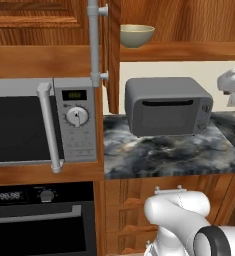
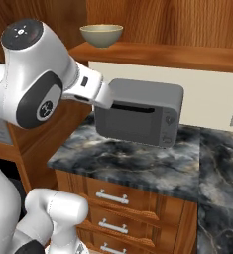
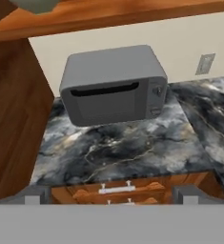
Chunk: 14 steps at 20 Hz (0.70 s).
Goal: Move the bowls from the cabinet to the plates on the dining table.
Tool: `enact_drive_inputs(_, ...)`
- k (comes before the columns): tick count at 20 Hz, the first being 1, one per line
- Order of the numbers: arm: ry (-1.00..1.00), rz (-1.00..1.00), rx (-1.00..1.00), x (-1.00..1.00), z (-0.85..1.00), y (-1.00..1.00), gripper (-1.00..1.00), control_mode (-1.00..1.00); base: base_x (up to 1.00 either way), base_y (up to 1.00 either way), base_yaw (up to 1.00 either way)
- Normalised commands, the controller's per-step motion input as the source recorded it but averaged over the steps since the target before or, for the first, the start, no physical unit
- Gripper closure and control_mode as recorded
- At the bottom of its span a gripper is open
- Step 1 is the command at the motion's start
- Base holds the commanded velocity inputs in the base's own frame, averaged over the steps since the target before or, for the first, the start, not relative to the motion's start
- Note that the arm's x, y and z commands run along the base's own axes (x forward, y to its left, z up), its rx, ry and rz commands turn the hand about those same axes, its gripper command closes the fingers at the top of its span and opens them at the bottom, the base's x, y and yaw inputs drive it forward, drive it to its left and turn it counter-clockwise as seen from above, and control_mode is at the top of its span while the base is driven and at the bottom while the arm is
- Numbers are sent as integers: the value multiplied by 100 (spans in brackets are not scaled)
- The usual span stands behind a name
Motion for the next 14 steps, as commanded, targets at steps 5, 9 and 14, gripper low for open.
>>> enact_drive_inputs(5,-11,-7,5,4,22,12,-100,-100,0,0,0)
enact_drive_inputs(9,-10,-8,14,0,11,7,-100,-100,0,0,0)
enact_drive_inputs(14,-9,-6,20,0,2,4,-100,-100,0,0,0)
